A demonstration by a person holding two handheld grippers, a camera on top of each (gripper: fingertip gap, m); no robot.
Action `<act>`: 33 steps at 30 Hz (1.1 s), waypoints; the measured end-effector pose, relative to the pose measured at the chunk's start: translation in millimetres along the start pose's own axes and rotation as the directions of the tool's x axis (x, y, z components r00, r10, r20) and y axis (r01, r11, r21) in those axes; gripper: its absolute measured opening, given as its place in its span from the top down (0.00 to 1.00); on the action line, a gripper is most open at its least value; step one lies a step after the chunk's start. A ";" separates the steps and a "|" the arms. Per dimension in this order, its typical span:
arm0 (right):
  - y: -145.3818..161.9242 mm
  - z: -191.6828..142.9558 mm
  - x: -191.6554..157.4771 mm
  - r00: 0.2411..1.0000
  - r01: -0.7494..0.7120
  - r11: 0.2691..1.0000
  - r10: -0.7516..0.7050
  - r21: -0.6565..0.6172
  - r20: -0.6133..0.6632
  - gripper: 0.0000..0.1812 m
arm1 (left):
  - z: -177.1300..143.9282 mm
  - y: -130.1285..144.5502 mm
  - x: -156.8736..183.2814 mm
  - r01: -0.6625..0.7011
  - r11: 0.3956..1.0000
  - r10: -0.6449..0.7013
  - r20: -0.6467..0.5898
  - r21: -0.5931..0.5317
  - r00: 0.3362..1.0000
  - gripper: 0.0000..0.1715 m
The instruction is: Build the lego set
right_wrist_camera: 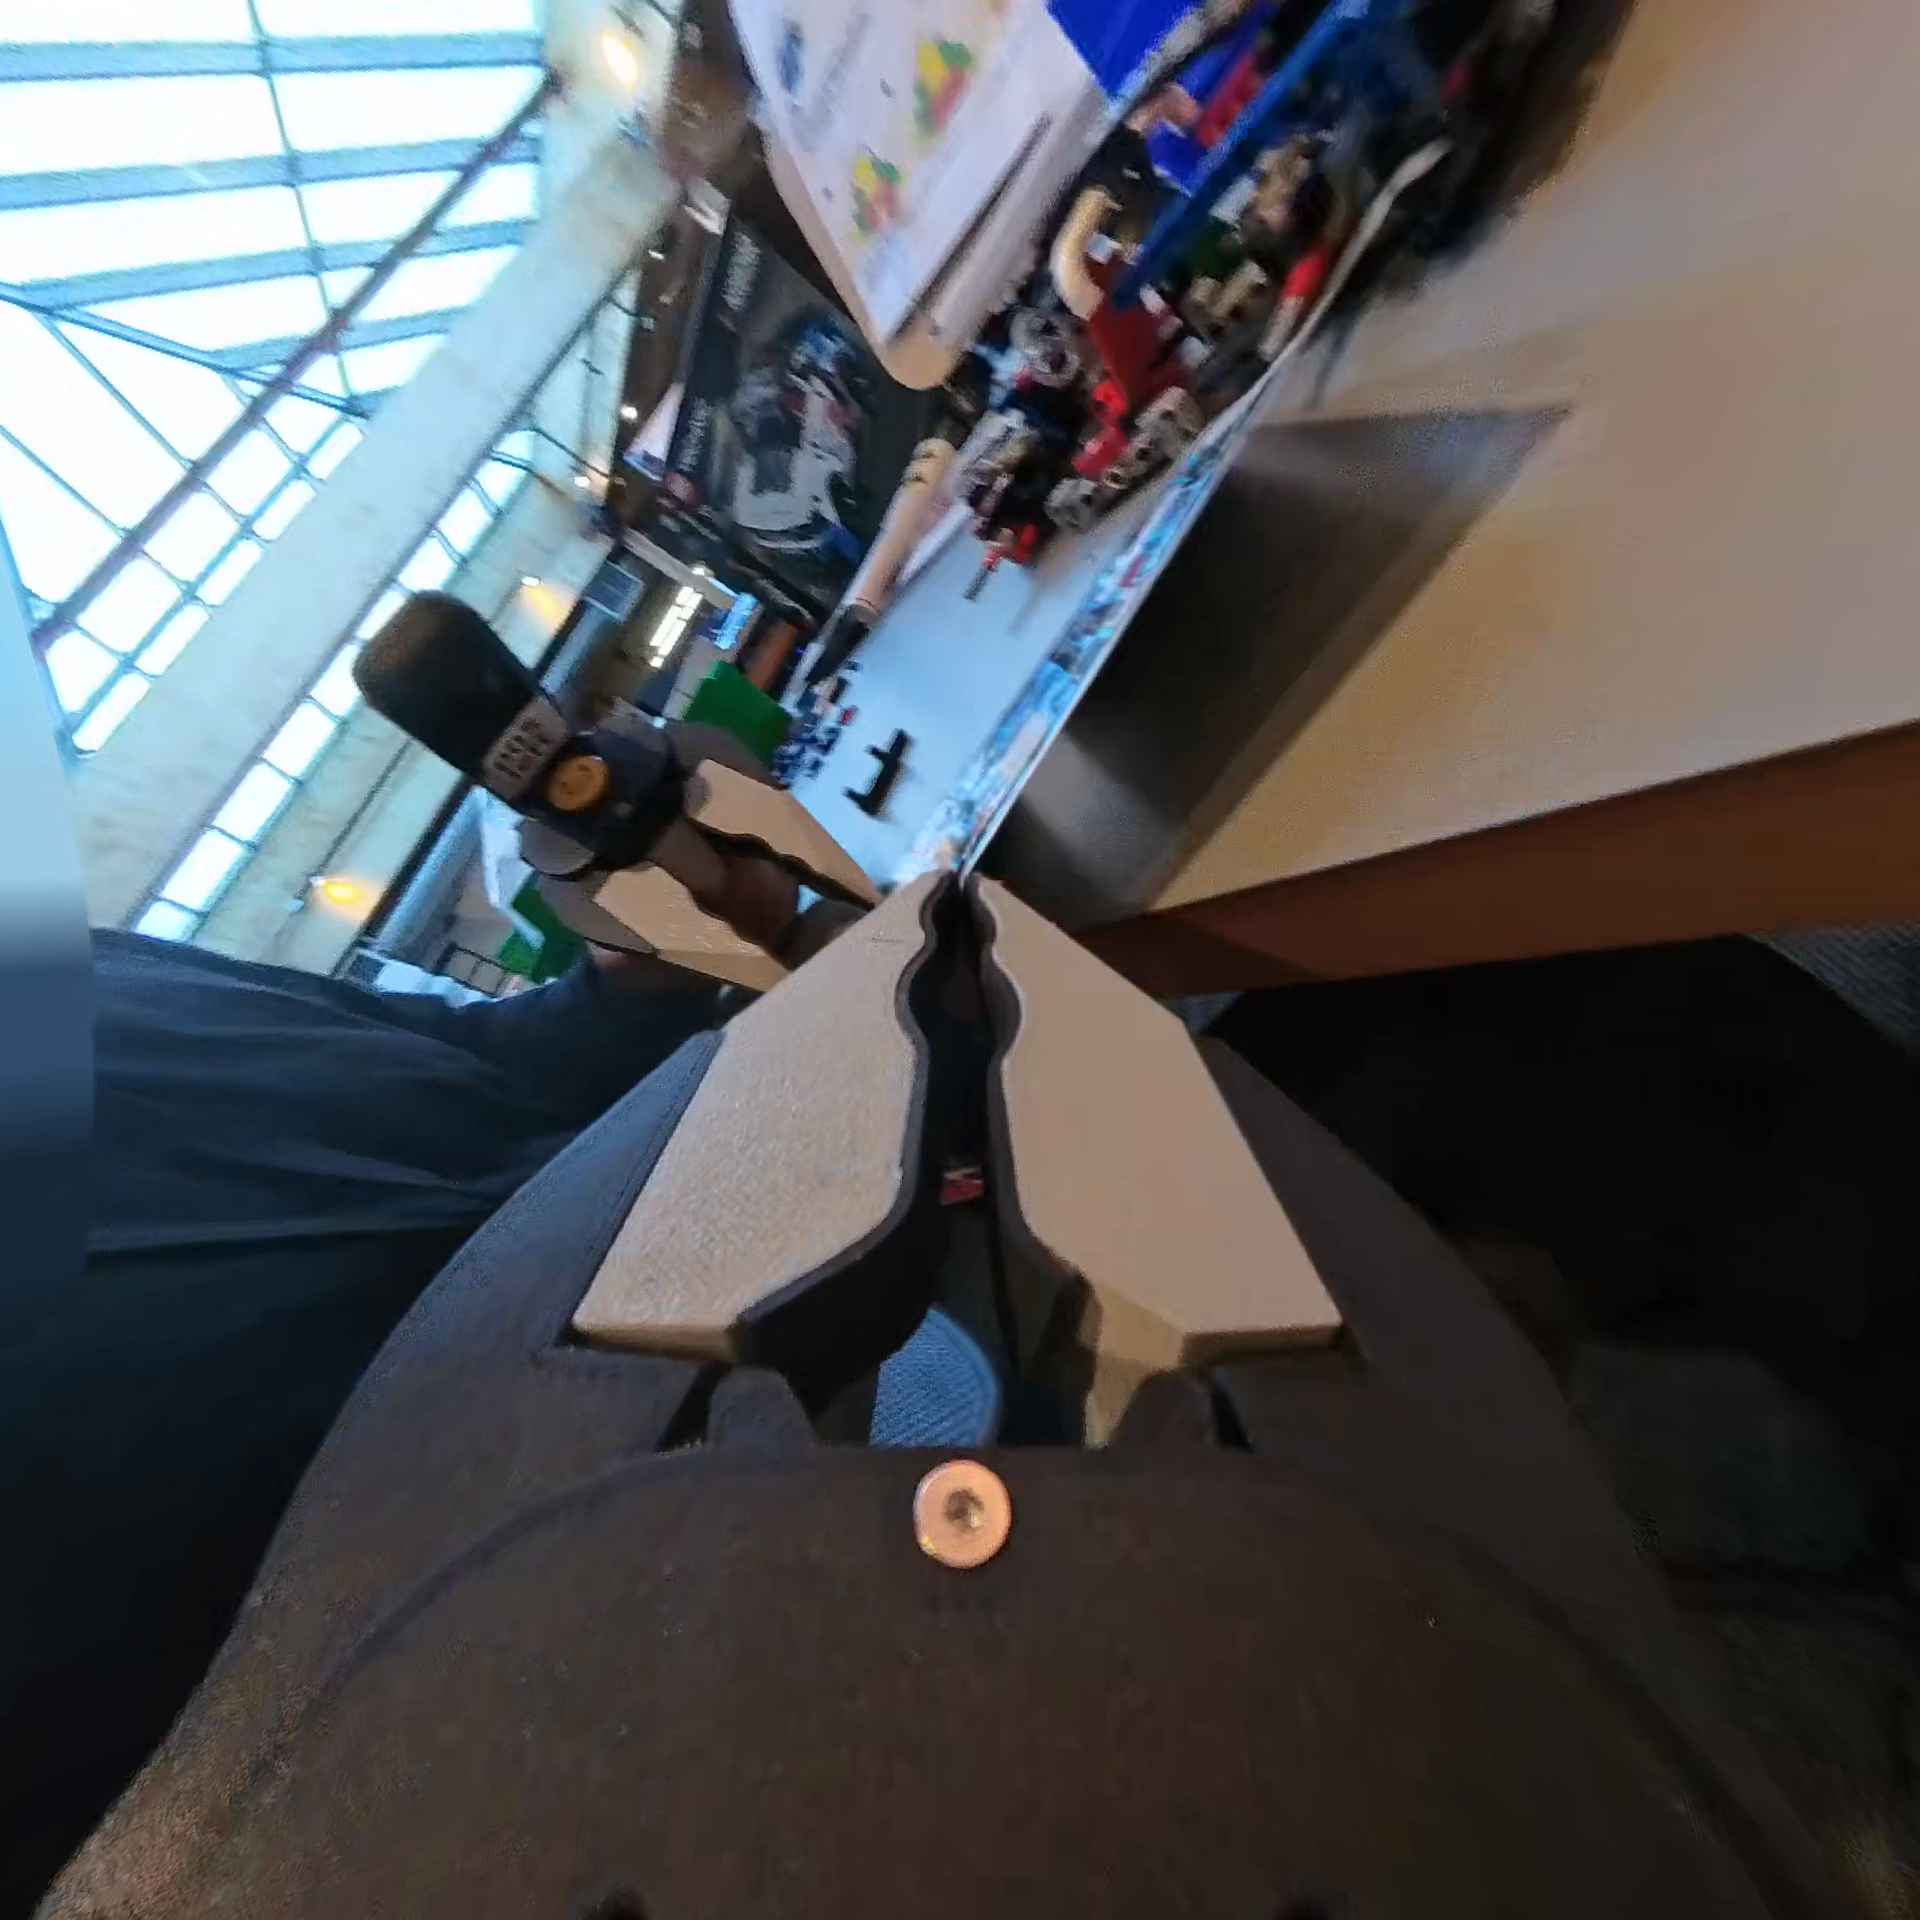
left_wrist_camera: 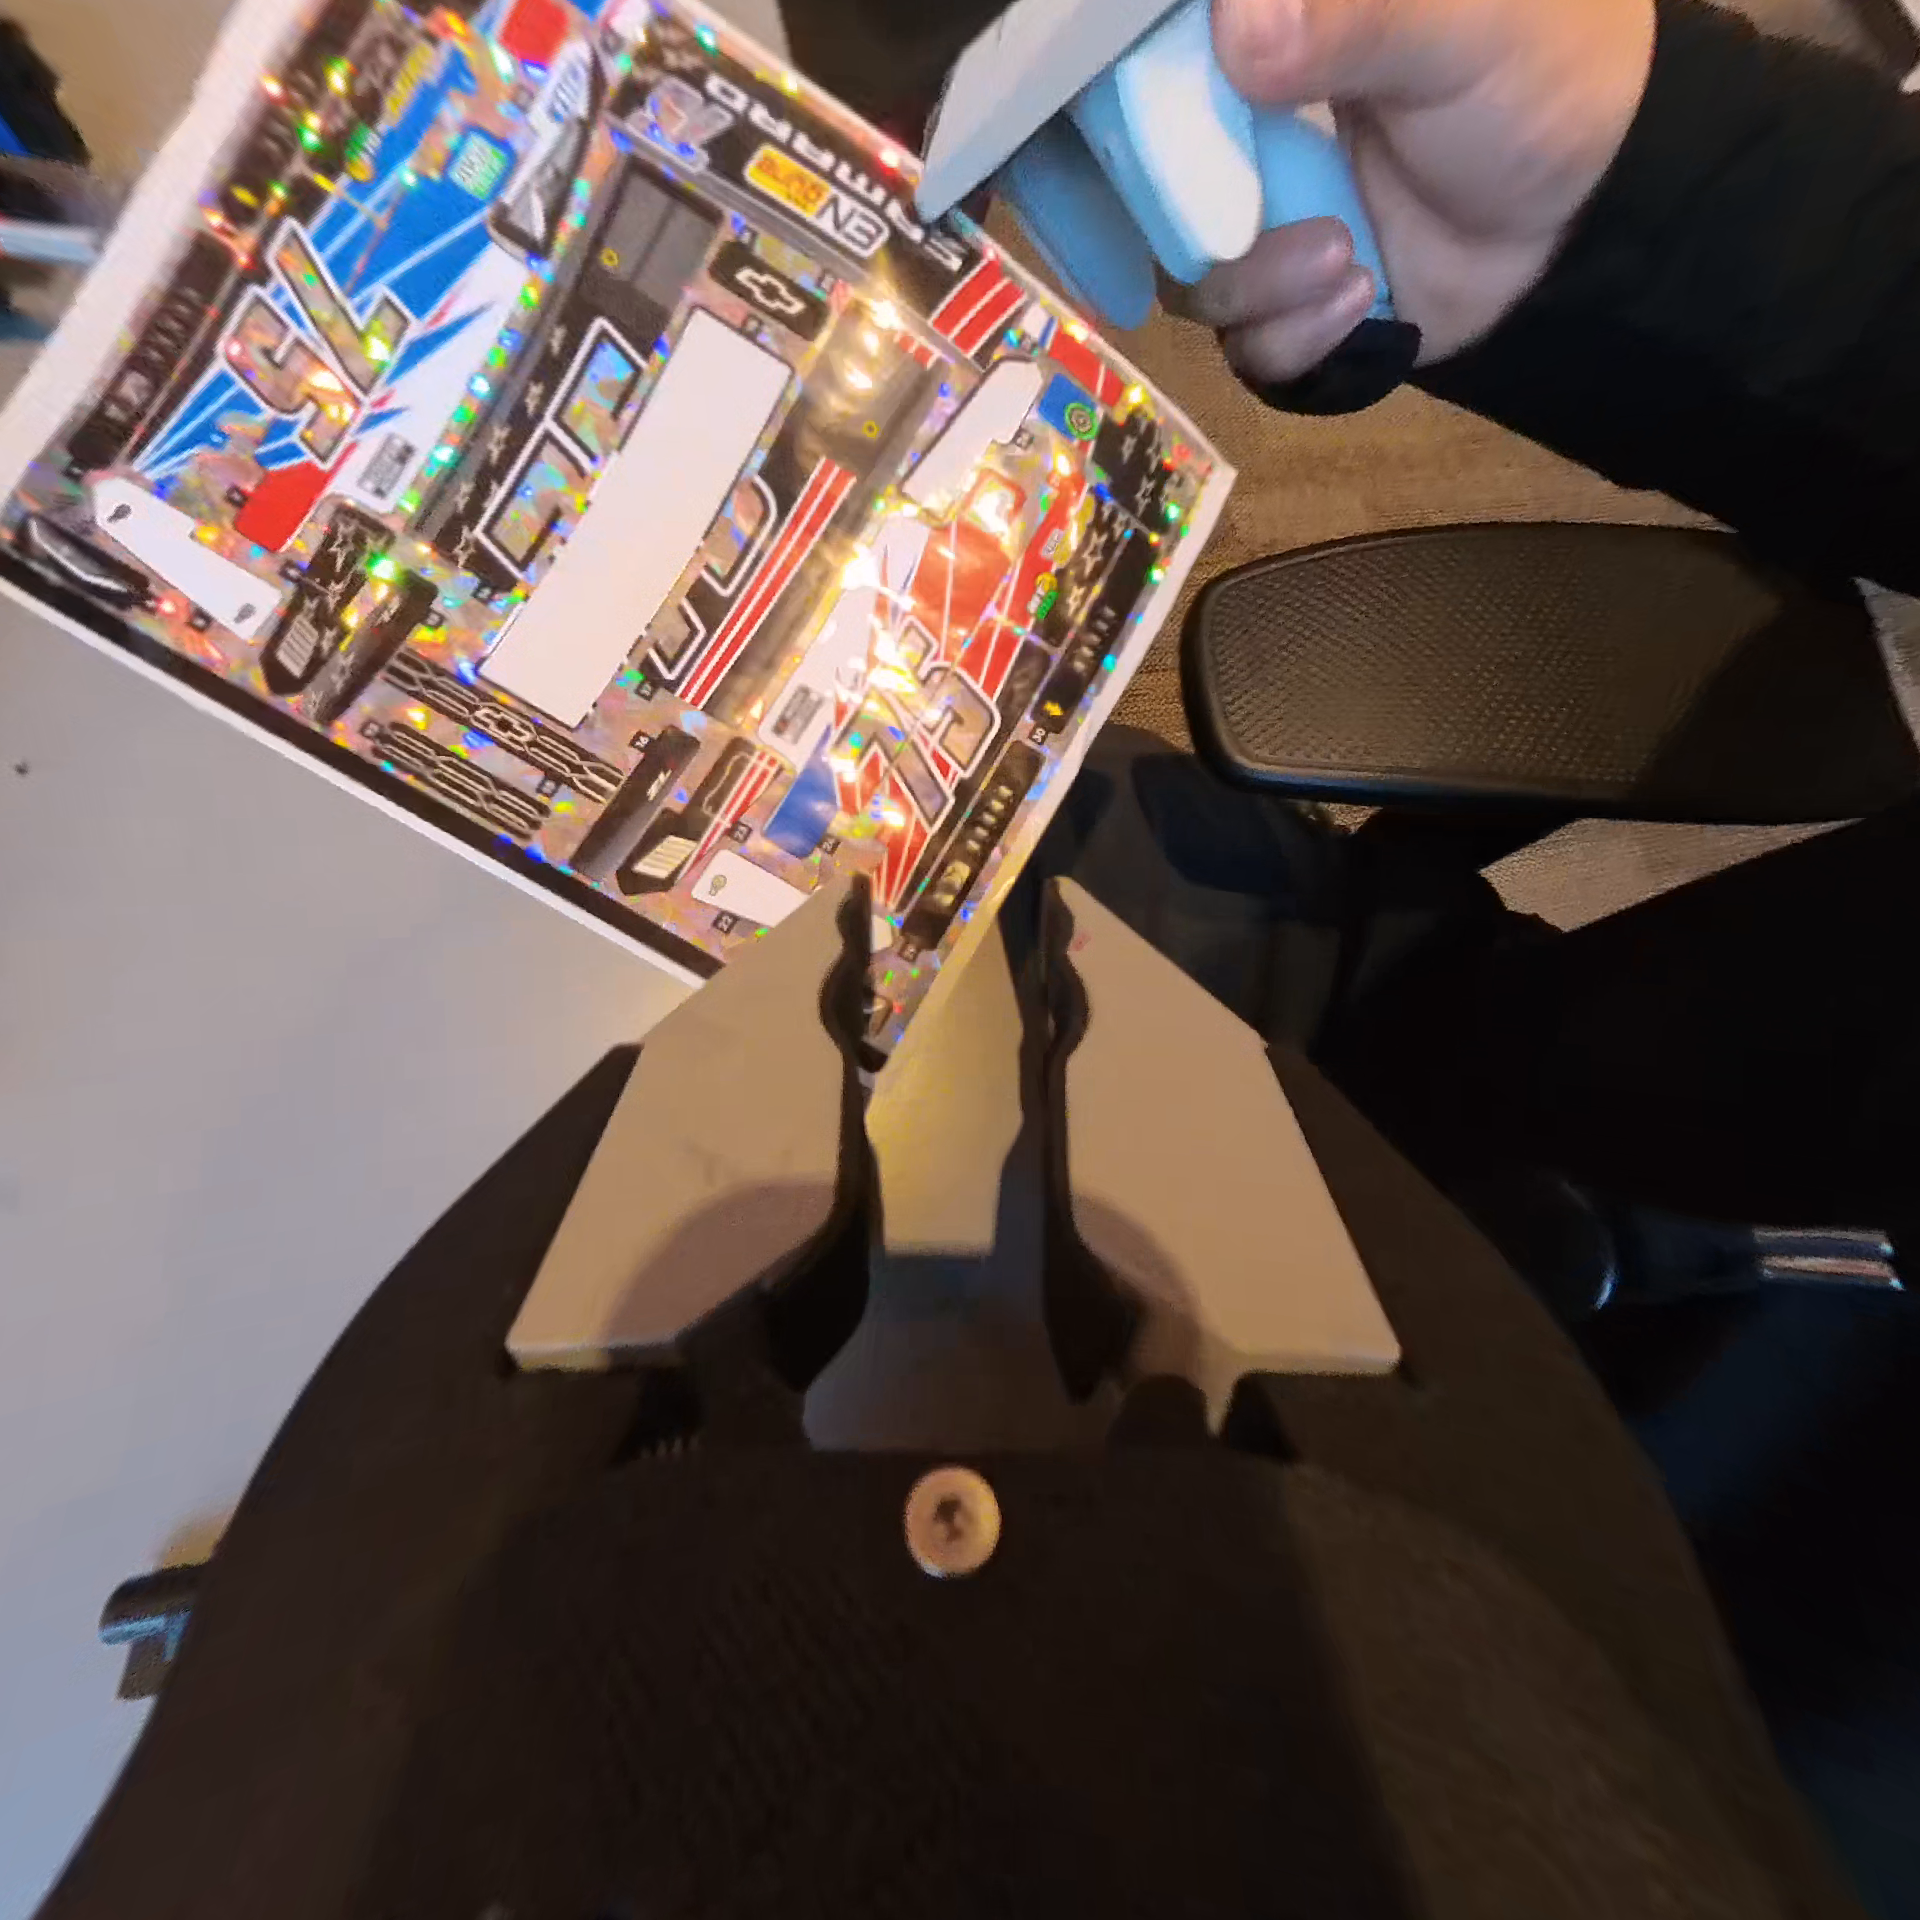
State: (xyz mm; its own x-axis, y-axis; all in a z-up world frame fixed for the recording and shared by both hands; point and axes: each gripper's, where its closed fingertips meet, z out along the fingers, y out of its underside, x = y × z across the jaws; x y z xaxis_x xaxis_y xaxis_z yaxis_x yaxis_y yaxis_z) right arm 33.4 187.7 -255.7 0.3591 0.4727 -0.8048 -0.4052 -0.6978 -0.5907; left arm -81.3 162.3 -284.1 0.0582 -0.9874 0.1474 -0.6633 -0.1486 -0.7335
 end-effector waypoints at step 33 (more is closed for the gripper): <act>2.2 68.0 -133.8 0.695 0.719 0.624 -0.635 -0.306 0.339 0.93 | -96.4 -90.3 31.4 0.393 0.916 -0.269 -0.605 0.080 0.750 1.00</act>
State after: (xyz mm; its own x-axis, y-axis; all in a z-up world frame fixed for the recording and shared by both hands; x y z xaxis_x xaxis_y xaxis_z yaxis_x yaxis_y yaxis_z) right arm -72.7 159.5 -153.4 0.2217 0.9535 -0.2042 0.2625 -0.2600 -0.9292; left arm -91.5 150.0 -149.3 -0.2293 -0.6671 0.7088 -0.5250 -0.5284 -0.6672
